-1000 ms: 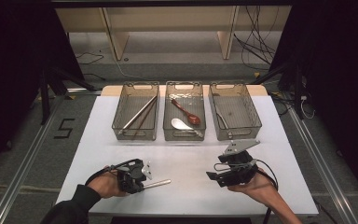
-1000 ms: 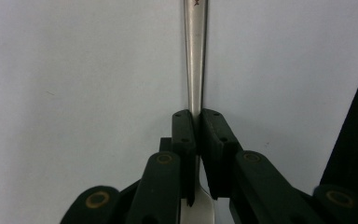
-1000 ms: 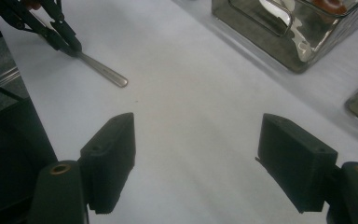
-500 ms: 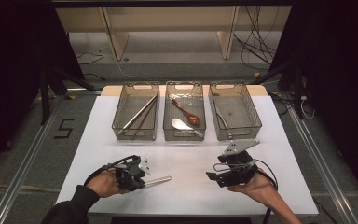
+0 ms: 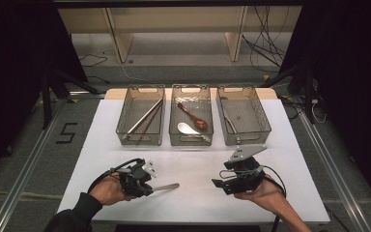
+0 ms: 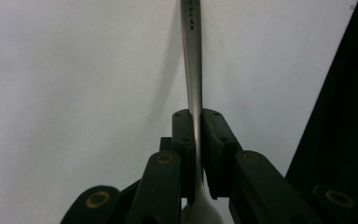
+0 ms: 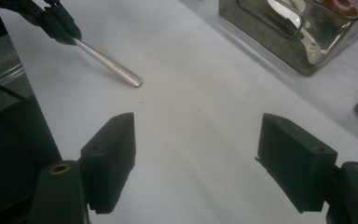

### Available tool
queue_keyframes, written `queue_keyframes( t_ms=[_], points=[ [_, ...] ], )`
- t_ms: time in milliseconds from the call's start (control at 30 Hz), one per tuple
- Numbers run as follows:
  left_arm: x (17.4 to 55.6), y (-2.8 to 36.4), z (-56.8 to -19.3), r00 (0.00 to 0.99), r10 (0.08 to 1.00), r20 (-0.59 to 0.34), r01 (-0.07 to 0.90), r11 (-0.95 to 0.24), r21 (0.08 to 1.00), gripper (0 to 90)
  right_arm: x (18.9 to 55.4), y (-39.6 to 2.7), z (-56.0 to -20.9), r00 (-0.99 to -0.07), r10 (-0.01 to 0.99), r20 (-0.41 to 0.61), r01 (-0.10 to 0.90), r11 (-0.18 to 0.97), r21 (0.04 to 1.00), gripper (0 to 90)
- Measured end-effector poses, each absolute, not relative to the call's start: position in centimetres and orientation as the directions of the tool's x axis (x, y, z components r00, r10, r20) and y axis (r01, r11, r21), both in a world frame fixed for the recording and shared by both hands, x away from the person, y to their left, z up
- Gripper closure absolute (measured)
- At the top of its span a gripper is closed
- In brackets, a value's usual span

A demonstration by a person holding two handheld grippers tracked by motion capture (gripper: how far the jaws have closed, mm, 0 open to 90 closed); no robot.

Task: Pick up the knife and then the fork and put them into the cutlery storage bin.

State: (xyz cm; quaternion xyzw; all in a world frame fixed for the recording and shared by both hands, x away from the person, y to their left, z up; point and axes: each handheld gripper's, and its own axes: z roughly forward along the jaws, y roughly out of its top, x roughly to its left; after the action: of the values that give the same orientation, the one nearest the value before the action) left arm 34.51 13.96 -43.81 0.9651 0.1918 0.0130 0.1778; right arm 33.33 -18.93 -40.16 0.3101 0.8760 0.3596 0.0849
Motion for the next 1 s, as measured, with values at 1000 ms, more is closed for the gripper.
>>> queue_keyframes(
  t_ms=[1000],
  points=[
    [31.8,10.2,-40.7,0.962,0.267,-0.058,0.266,-0.864,0.428,83.5,30.9,-11.7,-41.8,-0.945,0.326,0.008,0.256,0.726,0.638,30.2]
  ],
)
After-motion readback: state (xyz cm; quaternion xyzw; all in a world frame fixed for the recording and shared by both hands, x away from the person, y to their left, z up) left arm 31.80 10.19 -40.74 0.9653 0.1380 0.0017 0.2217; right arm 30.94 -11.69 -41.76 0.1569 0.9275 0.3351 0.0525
